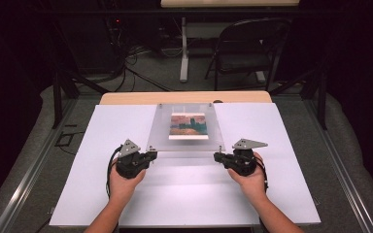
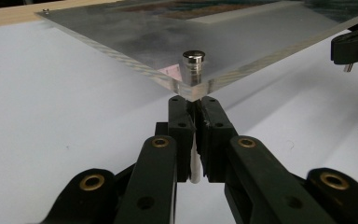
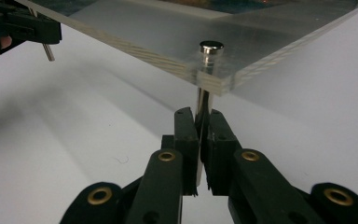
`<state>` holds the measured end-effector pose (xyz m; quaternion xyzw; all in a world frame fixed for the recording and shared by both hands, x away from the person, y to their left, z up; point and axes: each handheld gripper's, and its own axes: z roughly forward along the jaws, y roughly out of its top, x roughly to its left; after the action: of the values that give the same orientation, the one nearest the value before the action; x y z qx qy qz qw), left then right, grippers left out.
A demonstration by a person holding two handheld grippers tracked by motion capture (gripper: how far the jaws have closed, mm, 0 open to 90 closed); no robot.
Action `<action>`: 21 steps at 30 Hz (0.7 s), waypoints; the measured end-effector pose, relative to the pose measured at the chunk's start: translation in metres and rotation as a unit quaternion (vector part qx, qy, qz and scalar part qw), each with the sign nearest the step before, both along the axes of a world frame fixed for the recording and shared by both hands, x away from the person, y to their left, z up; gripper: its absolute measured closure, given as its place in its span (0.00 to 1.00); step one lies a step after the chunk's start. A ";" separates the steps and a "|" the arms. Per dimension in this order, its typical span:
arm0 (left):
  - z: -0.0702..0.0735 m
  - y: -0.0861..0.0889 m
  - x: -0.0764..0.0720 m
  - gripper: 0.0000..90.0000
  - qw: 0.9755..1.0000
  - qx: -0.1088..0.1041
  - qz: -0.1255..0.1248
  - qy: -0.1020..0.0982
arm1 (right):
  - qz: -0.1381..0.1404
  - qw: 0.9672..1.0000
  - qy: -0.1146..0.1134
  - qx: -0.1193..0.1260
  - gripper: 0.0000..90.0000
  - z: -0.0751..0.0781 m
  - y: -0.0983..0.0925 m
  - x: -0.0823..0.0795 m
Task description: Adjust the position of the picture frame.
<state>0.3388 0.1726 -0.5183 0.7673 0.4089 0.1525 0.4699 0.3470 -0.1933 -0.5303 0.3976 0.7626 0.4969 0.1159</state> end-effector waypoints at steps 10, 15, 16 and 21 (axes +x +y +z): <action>-0.012 0.000 0.003 0.95 1.000 -0.012 -0.003 0.020 | -0.006 1.000 0.001 -0.012 0.95 -0.006 -0.001 -0.001; -0.016 -0.002 0.005 0.95 1.000 -0.014 -0.003 0.025 | -0.008 1.000 0.005 -0.016 0.95 -0.008 -0.001 0.000; -0.016 -0.002 0.006 0.95 1.000 -0.015 -0.003 0.025 | -0.010 1.000 0.005 -0.017 0.95 -0.009 -0.001 0.000; -0.018 -0.004 0.007 0.95 0.999 -0.015 -0.007 0.028 | -0.011 1.000 0.005 -0.023 0.95 -0.010 -0.003 0.002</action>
<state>0.3461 0.1682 -0.5368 0.7672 0.4187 0.1212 0.4706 0.3486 -0.1963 -0.5399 0.4058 0.7698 0.4760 0.1270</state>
